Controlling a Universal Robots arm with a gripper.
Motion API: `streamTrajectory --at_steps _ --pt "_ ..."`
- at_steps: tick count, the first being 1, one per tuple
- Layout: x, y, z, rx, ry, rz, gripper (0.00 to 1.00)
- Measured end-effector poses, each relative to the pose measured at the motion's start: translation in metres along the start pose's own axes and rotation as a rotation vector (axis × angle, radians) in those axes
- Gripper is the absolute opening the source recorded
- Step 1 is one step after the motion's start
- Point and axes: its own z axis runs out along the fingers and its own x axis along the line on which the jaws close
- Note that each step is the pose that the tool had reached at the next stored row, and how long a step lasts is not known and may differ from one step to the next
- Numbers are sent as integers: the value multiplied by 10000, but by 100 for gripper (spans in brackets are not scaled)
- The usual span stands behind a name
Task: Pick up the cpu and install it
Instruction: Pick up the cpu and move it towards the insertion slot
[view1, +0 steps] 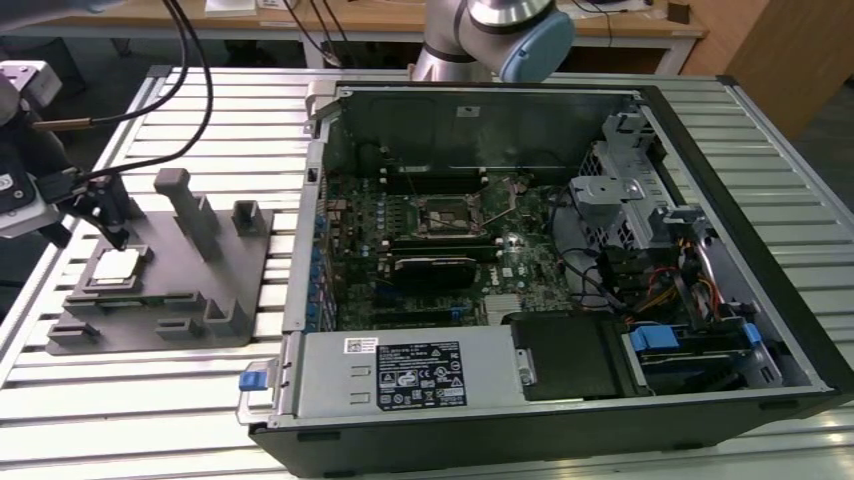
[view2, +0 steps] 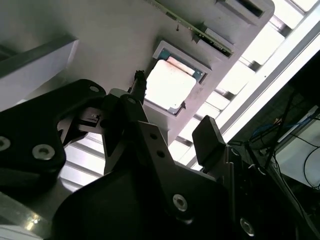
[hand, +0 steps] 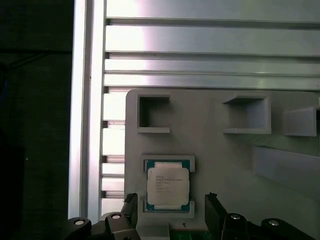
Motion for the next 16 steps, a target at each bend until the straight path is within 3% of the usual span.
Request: streamTrajectory --at_steps 16 --pt "16 -6 187 -14 8 7 64"
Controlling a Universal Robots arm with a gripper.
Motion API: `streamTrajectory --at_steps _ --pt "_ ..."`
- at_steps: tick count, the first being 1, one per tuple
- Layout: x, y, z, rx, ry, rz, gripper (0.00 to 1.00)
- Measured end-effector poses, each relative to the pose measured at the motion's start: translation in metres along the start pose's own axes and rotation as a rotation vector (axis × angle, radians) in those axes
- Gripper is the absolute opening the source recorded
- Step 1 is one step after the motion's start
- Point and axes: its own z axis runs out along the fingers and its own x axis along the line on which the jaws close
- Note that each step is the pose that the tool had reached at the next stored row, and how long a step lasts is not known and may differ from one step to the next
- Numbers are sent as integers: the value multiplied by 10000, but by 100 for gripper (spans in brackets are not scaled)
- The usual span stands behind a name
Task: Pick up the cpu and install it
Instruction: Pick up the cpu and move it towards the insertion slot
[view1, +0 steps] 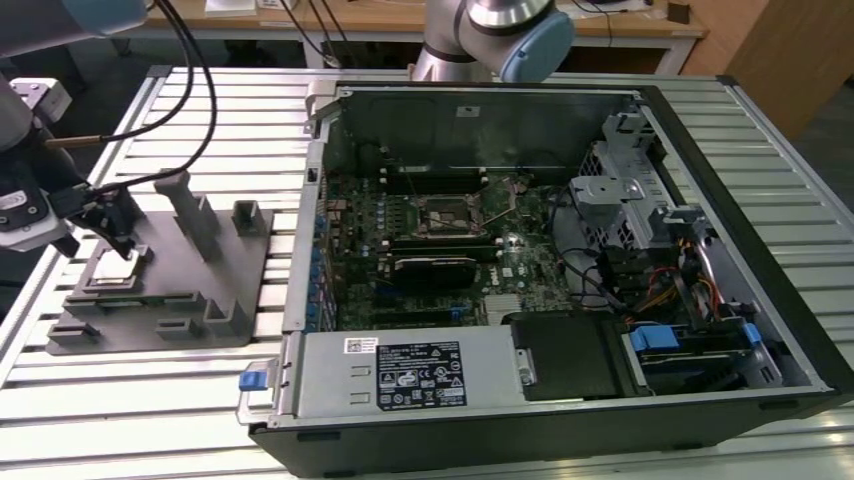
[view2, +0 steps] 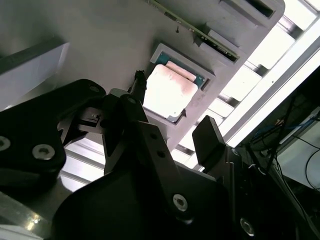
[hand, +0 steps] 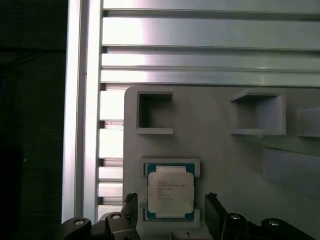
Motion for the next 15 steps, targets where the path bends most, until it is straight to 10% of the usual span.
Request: streamTrajectory --at_steps 15 --pt "1 -4 179 -1 -2 13 64"
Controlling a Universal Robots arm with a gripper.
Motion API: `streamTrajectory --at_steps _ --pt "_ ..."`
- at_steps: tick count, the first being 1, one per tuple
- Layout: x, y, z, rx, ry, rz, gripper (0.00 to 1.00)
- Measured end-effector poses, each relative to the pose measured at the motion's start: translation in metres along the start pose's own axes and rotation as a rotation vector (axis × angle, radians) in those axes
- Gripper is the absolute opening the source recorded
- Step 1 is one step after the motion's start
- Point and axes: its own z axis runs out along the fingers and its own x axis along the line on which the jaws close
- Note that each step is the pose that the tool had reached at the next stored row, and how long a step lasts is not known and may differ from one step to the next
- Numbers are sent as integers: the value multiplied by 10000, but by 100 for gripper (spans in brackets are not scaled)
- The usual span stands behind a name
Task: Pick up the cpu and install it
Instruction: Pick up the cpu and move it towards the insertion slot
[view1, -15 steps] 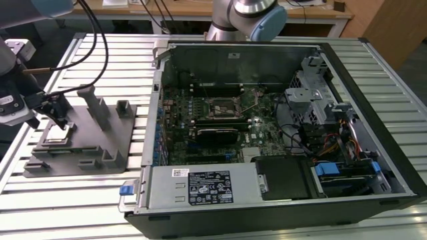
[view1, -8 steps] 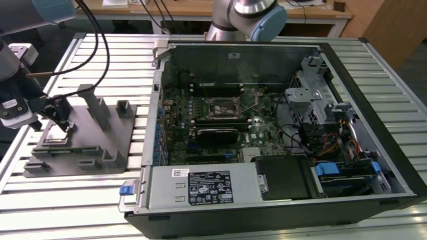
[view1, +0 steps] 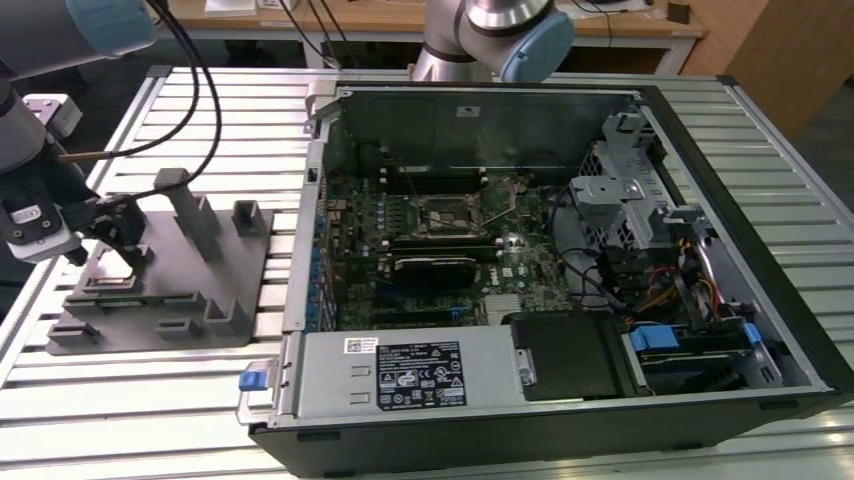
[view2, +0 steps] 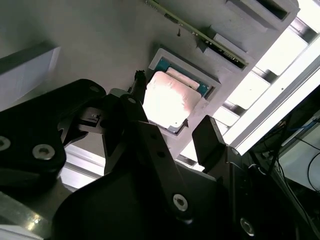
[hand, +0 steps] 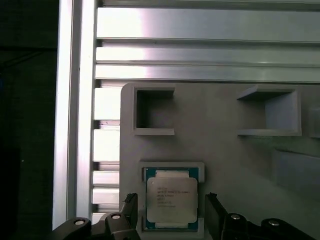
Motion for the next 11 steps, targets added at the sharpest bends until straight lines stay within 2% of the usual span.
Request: streamTrajectory --at_steps 11 --pt "0 -4 90 1 1 0 64"
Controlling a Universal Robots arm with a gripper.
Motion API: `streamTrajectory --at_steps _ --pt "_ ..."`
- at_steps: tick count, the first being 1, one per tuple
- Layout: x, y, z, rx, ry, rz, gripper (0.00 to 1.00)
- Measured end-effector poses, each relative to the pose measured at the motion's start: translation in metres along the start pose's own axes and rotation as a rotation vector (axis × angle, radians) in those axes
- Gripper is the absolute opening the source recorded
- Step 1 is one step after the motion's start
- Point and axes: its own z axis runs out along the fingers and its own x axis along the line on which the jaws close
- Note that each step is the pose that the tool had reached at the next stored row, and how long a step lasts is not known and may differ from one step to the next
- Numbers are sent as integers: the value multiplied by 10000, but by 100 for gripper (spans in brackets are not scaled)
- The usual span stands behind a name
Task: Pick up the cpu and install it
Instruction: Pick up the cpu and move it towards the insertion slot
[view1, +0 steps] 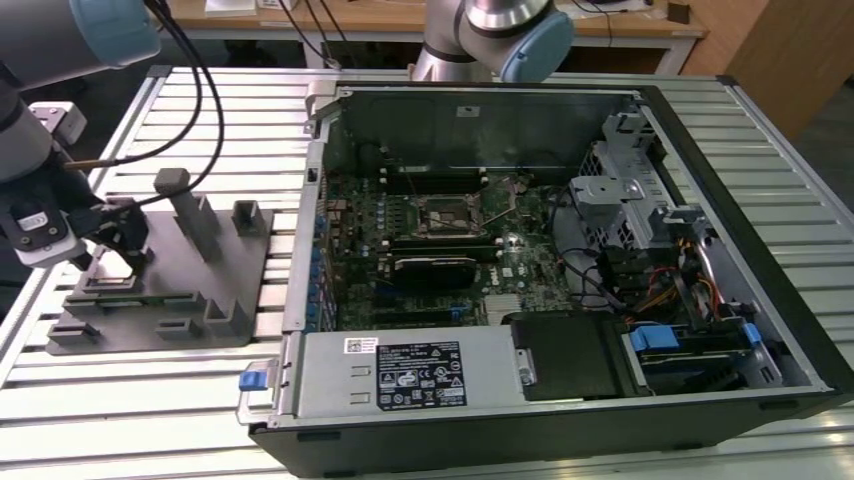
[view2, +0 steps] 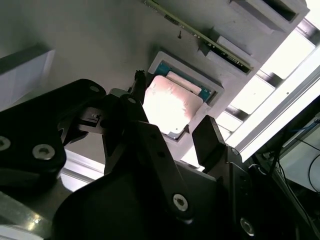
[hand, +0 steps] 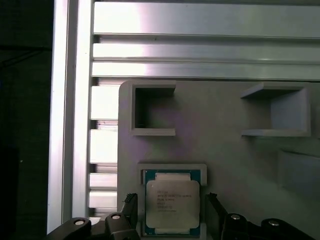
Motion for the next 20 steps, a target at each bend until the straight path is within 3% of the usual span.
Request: streamTrajectory --at_steps 13,15,16,20 --pt "-1 19 58 1 2 2 64" --pt "-1 19 60 0 1 3 63" --pt "-1 19 60 0 1 3 56" --pt "-1 19 55 0 -1 3 56"
